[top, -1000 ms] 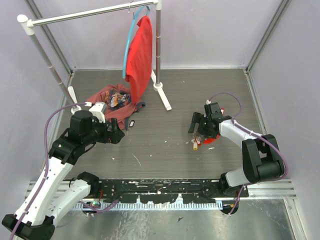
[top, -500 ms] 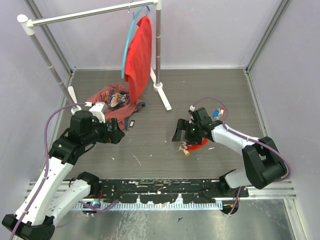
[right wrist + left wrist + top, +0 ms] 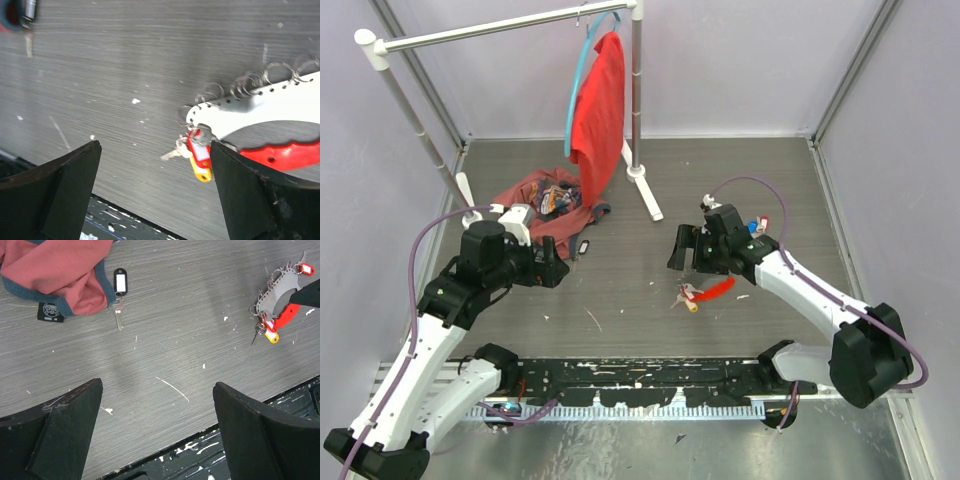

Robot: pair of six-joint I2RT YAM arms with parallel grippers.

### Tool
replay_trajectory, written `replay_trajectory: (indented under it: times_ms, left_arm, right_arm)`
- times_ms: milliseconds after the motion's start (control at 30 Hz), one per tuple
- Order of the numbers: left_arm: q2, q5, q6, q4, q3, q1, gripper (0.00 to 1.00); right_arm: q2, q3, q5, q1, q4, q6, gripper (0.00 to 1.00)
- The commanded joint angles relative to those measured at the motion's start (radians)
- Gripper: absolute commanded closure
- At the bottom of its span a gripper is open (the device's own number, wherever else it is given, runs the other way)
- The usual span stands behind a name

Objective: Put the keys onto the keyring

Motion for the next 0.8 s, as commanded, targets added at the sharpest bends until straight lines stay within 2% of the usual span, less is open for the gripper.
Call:
replay_trajectory:
  times_ms: [0,167,567,767]
  left_arm:
    - [0.000,0.022,0.001,0.026,-0.009,0.004,0.02]
    - [0.000,0.021,0.002,0.026,-0.010,0.005,0.02]
    - [0.003,0.022,0.002,0.026,-0.010,0.005,0.02]
    - [0.009,0.024,0.003,0.026,-0.009,0.005,0.02]
  right_arm:
    - [0.025,-0.011,0.091,0.029,-0.075,-0.050,0.06]
    - [0.101,-0.018,0.066,0.093,-0.025,-0.058,0.07]
    - [0.245,0.012,0.137,0.125,0.018,-0.114,0.07]
    - [0.263,0.030,0.076,0.166,0.017,-0.101,0.08]
